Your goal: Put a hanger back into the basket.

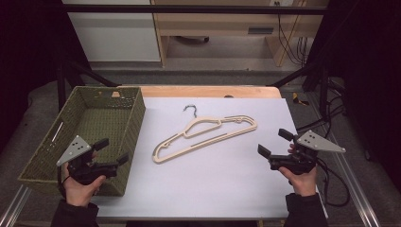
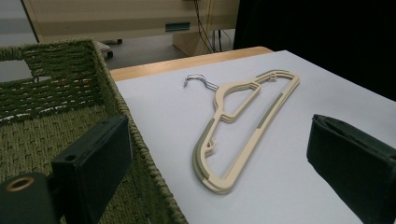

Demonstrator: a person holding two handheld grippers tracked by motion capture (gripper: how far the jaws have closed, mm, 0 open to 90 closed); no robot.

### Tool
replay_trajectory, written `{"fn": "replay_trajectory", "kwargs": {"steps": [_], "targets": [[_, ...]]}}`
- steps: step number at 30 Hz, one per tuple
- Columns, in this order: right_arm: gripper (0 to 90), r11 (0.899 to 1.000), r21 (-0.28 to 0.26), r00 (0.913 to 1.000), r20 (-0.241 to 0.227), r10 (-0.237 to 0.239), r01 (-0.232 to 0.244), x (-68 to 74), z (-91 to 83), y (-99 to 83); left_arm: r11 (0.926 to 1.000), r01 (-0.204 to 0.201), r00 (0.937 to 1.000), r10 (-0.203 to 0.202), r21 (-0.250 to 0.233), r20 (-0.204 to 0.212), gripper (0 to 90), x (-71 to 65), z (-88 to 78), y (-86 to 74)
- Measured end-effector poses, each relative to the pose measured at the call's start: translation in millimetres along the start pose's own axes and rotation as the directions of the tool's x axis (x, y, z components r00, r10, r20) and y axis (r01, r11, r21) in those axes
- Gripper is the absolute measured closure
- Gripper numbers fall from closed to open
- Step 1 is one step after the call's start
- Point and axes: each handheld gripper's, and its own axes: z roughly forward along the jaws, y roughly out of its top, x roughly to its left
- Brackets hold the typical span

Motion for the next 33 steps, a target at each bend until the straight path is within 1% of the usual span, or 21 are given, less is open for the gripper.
{"fn": "replay_trajectory", "kwargs": {"steps": [4,7,11,12,15,17,19,21,23,25,26,30,33], "targets": [[2.7,1.000,0.005,1.0000,-0.005,-0.001,0.001,0.6,1.3,-0.4,0.9999,-0.010,1.0000,0.010,0.006,0.001,7.1,-4.7,4.6,5.0],[2.7,1.000,0.011,1.0000,-0.007,-0.003,0.003,1.6,2.4,-0.8,0.9996,-0.025,0.9997,0.025,0.012,0.008,7.9,-9.9,8.8,7.7],[2.7,1.000,0.021,0.9999,-0.009,-0.008,0.009,3.9,5.1,0.0,0.9985,-0.046,0.9987,0.045,0.031,0.023,8.6,-17.0,19.7,13.3],[2.7,1.000,0.020,0.9999,-0.009,-0.013,0.013,4.2,5.5,0.1,0.9977,-0.056,0.9980,0.055,0.038,0.031,8.6,-19.3,23.8,15.7],[2.7,1.000,0.025,0.9997,-0.017,-0.018,0.018,5.8,7.1,-0.4,0.9952,-0.074,0.9966,0.072,0.063,0.040,9.0,-26.3,34.0,19.2],[2.7,1.000,0.027,0.9997,-0.022,-0.012,0.013,6.3,8.1,-0.8,0.9914,-0.096,0.9944,0.092,0.089,0.052,9.0,-31.9,42.4,20.2],[2.7,0.999,0.030,0.9996,-0.025,-0.016,0.016,6.5,8.9,-0.9,0.9886,-0.107,0.9933,0.101,0.106,0.056,9.3,-35.3,48.7,22.1],[2.7,0.999,0.032,0.9995,-0.026,-0.019,0.019,6.8,9.1,-0.7,0.9864,-0.115,0.9924,0.108,0.117,0.059,10.1,-39.1,56.6,25.1],[2.7,0.999,0.031,0.9994,-0.028,-0.021,0.022,7.2,9.2,-0.7,0.9838,-0.122,0.9915,0.115,0.131,0.062,11.6,-43.4,67.8,29.3],[2.7,0.999,0.033,0.9994,-0.029,-0.018,0.019,7.5,9.6,-0.8,0.9801,-0.128,0.9904,0.119,0.152,0.070,11.7,-46.5,78.2,32.4],[2.7,0.999,0.033,0.9994,-0.029,-0.017,0.018,7.5,9.9,-0.9,0.9768,-0.133,0.9895,0.122,0.168,0.078,11.8,-48.8,85.9,34.4],[2.7,0.999,0.032,0.9994,-0.029,-0.018,0.019,7.7,10.3,-1.0,0.9701,-0.136,0.9887,0.119,0.201,0.091,11.9,-54.5,110.4,38.8],[2.7,0.999,0.033,0.9993,-0.032,-0.020,0.021,7.5,9.5,-0.9,0.9680,-0.130,0.9887,0.110,0.215,0.102,12.5,-55.3,128.6,40.3]]}}
